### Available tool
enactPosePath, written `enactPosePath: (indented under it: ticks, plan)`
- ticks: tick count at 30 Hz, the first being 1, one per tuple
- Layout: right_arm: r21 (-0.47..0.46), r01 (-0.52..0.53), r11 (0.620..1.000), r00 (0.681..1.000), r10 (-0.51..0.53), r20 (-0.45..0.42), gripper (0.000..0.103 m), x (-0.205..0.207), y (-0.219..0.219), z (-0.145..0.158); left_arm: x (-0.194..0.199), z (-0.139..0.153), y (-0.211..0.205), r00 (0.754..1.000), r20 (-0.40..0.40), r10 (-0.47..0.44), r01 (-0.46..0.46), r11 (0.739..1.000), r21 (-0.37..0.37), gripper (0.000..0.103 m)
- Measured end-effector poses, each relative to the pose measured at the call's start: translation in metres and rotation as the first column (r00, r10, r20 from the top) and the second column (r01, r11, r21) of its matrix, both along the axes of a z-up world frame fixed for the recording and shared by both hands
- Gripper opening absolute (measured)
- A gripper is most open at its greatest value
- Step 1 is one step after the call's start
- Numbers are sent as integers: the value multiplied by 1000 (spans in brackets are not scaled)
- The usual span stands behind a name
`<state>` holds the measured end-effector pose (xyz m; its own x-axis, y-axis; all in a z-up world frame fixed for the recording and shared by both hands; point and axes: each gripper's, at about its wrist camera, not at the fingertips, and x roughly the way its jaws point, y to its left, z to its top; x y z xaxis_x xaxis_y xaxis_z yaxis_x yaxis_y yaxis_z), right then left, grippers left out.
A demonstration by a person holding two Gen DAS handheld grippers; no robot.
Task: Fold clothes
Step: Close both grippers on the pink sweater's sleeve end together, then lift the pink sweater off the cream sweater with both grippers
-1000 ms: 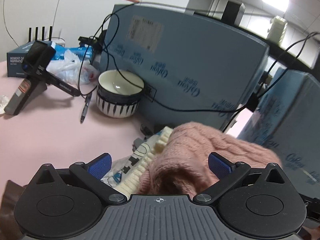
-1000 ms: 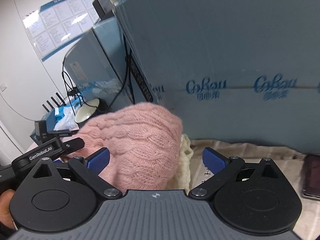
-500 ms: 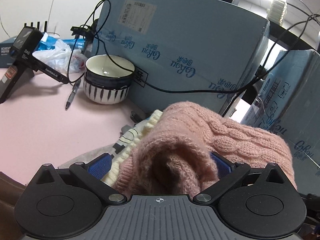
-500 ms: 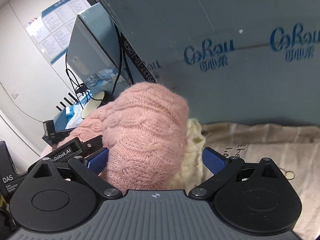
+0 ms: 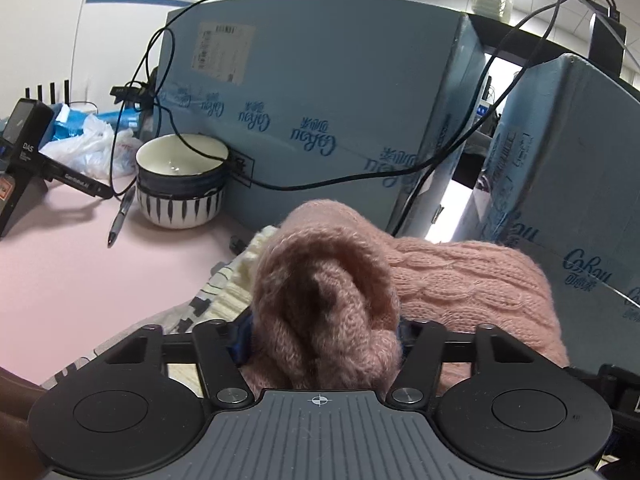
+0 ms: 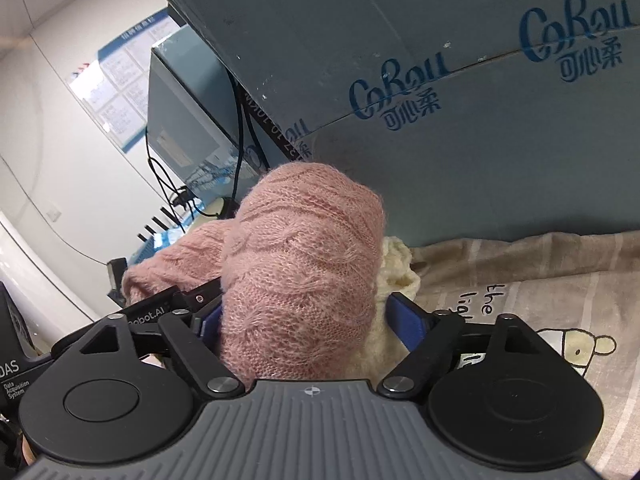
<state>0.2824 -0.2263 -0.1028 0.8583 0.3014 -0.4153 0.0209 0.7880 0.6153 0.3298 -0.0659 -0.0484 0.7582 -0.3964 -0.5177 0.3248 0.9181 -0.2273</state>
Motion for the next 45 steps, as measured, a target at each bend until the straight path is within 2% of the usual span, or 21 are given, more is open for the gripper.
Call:
enactPosePath:
  ticks: [5, 7, 11, 12, 17, 22, 26, 30, 35, 41, 45]
  plan:
    - [7, -40, 999, 998, 40, 50, 63, -6, -8, -2, -6, 9, -6, 1000, 14, 3, -3, 1000, 17, 45]
    - [22, -54, 998, 996, 53, 65, 55, -8, -12, -2, -10, 13, -10, 1000, 26, 0, -1, 1000, 26, 43]
    - [47, -80, 996, 992, 75, 99, 44, -14, -15, 6, -19, 26, -13, 998, 58, -3, 2, 1000, 18, 40]
    - [53, -90, 995, 990, 84, 113, 37, -16, -15, 12, -22, 30, -13, 998, 66, -4, 3, 1000, 10, 39]
    - [20, -122, 992, 972, 115, 206, 36, -45, -5, 52, -40, 55, -4, 993, 117, -6, 12, 999, -44, 37]
    - [-7, -113, 994, 963, 111, 246, 36, -77, 6, 90, -70, 88, 15, 983, 182, -20, 39, 994, -101, 37]
    - [-47, -86, 995, 961, 96, 258, 36, -119, 7, 115, -103, 111, 22, 975, 209, -77, 104, 987, -122, 37]
    - [-78, -33, 996, 981, 47, 186, 36, -158, 10, 113, -135, 108, 18, 981, 161, -107, 133, 978, -160, 37]
    - [-84, 44, 995, 997, -39, 61, 36, -221, -3, 94, -180, 82, 4, 981, 48, -188, 194, 960, -204, 37]
    - [-151, 115, 982, 988, -128, -82, 37, -302, -29, 75, -235, 43, -17, 939, -113, -324, 282, 916, -285, 38]
    - [-197, 122, 973, 968, -161, -194, 39, -336, -43, 55, -261, 15, -30, 902, -181, -392, 336, 901, -275, 38]
